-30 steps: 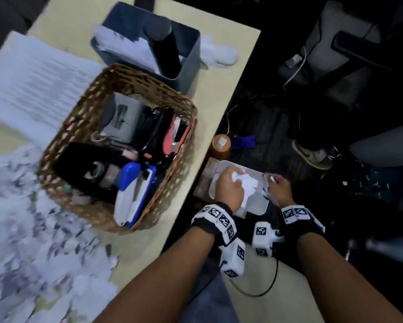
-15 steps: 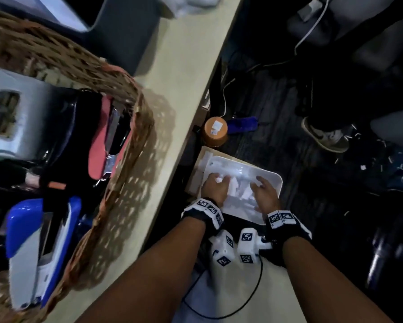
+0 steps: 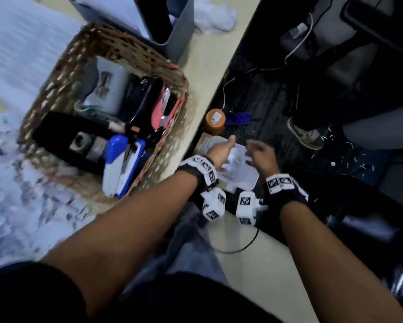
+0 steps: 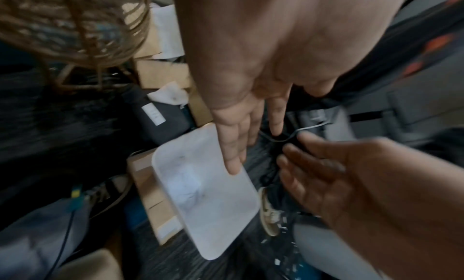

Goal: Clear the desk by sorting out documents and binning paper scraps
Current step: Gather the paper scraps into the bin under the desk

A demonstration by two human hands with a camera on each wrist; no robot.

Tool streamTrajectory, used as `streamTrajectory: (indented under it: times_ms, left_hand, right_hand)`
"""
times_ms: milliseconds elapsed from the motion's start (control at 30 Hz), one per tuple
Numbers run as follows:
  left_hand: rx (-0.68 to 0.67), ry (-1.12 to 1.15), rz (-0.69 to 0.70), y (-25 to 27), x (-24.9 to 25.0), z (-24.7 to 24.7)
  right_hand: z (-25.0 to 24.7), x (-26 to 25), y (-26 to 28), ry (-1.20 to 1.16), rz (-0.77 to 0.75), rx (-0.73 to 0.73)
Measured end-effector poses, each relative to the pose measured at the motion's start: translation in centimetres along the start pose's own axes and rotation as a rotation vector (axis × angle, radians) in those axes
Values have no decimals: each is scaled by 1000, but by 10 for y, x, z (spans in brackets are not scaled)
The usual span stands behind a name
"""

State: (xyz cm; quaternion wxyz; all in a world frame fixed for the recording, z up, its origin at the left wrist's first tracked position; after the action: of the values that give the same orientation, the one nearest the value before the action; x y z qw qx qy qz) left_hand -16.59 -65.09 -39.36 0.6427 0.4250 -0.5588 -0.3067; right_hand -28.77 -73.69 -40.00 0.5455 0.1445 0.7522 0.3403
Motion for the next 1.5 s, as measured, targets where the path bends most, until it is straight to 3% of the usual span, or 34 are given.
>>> streamTrajectory:
  times_ms: [200,367,467,533,667,733,800,867,1000,1100,1167,1233,1367,1500]
  left_hand:
    - [-139,-33,262,138,23,-33]
    - [-32,16,413,247,-29,-136]
    - [137,131,461,311,-88,-221]
    - [330,184,474,349,-133,-283]
    - [776,61,374,412,-235,-374]
    - [938,0,283,432,-288,-402]
    - [1073,-72,190,448,-336,-420]
    - [1196,-230,48,462,-375,-432]
    - [1195,-350,-199,463,-441,-433]
    - [1115,-355,-233,445,-469,-430]
    - [1132,-315,-203,440,-473,-437]
    - [1164,-297,-175,437,-469,-448]
    - [1152,-265,-120,423,-459,-472]
    - [1160,-224,-47,412,-450,-480]
  right_hand:
    - [54,-135,119,195,-481,-110]
    - [180,-185,255,297,-871,-425]
    - [274,-179,346,450,-1171,-752]
    - [330,-159,401,578,-1290,-968]
    - [428,-85,441,998,-1190,-1272]
    - [461,-46,453,1158,-1182,-1377]
    - [487,-17,461,1288,-1253,-1371]
    - [511,3,459,1407,-1319,-1253]
    - [547,32,453,1603,-1305,-1057]
    - [559,39,434,1707,-1151,-878]
    - [560,36,419,1697,-1036,-796]
    - [562,33,416,1696,-1050,-749]
    - [568,36,440,1659,-1381,-807]
    - [569,45,439,1499,-1408,-1053]
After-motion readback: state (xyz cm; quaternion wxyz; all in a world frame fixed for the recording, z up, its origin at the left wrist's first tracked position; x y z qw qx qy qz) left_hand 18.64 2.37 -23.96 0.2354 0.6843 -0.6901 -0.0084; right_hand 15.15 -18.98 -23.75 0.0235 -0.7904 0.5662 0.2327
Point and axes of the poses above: each hand's wrist, its own y-axis away from the middle knuckle, its own z-axis out of the palm, x = y × z, the point moved 10 cm from there along -y, towards the middle knuckle, and after that the axes turned 9 degrees about -y, right-handed, at the moved point
